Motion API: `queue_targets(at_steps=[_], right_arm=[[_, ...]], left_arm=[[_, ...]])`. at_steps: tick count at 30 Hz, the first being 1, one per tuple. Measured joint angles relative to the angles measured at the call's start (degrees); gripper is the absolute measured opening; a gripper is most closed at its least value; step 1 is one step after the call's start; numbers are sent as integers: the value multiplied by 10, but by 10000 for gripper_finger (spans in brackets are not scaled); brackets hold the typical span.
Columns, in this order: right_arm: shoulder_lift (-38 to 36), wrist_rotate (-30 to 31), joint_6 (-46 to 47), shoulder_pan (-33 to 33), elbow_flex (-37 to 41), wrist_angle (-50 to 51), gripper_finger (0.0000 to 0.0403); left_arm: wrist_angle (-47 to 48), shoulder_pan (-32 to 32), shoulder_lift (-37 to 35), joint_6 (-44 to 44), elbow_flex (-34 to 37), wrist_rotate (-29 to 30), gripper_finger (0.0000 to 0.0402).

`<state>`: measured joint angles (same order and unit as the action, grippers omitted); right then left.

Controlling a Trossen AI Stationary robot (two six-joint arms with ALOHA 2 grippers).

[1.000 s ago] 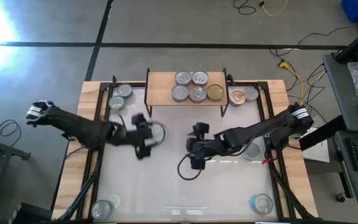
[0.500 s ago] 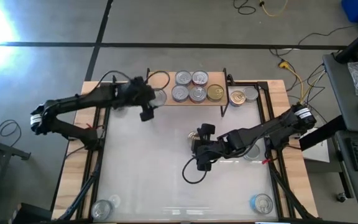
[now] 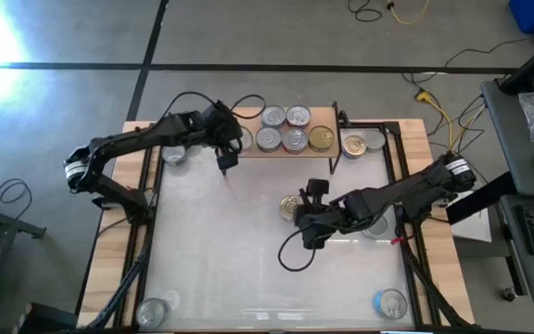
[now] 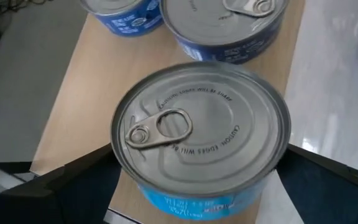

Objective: Stack canned seafood by type on shelf
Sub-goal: Put the bottom middle yellow-blue tuna can on the shelf

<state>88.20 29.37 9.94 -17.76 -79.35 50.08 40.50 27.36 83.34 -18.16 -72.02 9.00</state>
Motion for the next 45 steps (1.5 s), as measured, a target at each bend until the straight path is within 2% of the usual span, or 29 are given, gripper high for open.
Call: queue_targets(at_steps=[3, 9, 16, 21, 29, 35, 40, 45], right_arm=[[-14, 7, -16, 7, 0, 0, 400], [-26, 8, -61, 41, 3, -42, 400], [-8, 8, -187, 104, 20, -234, 400], [12, 9, -243, 153, 31, -337, 400], [12, 19, -245, 186, 33, -323, 400], [-10, 119, -252, 181, 33, -285, 400], [-18, 208, -250, 182, 35, -242, 400], [-20, 231, -250, 182, 35, -211, 400]], left_arm=[[28, 1, 8, 0, -24, -29, 391], [71, 0, 17, 0, -42, -40, 397], [50, 5, 18, -21, -33, -29, 399], [41, 8, 14, -41, -49, 11, 399], [42, 15, -4, -54, -62, 10, 399], [-6, 50, -3, -48, -45, 11, 396], [-49, 56, 8, -48, -10, 9, 390], [-88, 53, 10, -42, 14, -7, 386]])
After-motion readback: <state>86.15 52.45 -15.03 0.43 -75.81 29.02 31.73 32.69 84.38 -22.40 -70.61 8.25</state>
